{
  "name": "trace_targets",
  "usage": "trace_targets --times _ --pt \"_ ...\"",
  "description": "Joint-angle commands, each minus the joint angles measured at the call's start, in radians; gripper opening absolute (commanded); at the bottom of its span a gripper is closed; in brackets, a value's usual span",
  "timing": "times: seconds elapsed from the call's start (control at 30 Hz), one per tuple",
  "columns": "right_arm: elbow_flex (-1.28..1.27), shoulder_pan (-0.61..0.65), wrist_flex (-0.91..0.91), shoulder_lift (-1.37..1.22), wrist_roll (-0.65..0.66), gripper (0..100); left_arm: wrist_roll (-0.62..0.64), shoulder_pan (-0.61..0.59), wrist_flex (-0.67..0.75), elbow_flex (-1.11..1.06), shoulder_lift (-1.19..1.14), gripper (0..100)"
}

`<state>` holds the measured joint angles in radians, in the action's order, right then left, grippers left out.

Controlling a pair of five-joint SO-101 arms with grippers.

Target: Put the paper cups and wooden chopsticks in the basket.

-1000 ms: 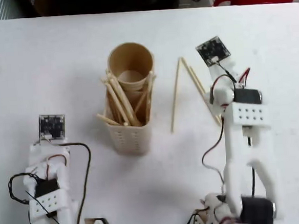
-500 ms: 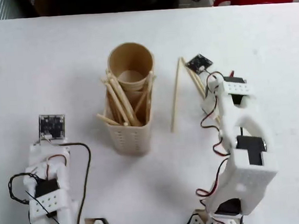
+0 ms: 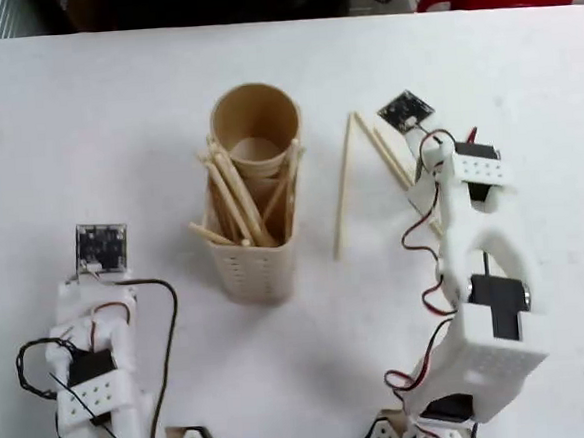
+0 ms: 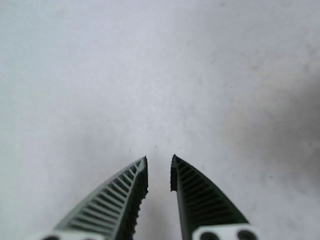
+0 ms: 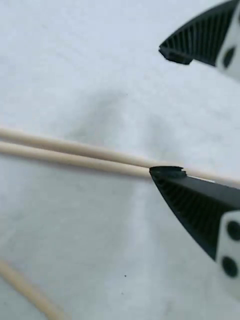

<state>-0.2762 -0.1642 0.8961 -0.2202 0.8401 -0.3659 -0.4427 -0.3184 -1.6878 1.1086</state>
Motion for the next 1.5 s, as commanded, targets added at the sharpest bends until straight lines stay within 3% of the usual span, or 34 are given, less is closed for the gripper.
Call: trace_targets --times 0.0,0.67,0.9,1.2,1.47 --pt "0.023 -0.015 -0.025 0.056 0.002 31.7 -0.012 -0.008 -0.002 0.002 0.016 10" --pt "-0.026 -0.015 -0.071 -0.084 0.058 31.6 -0.012 -0.008 -0.002 0.002 0.016 10" --pt "-0.032 -0.002 0.053 0.015 0.055 31.6 -0.012 -0.008 -0.002 0.002 0.016 10" --pt "-0.044 0.073 0.163 0.136 -0.051 31.6 -0.012 -0.008 -0.002 0.002 0.016 10" --pt "-0.038 0.065 0.071 0.093 -0.049 31.6 -0.012 -0.008 -0.002 0.002 0.016 10"
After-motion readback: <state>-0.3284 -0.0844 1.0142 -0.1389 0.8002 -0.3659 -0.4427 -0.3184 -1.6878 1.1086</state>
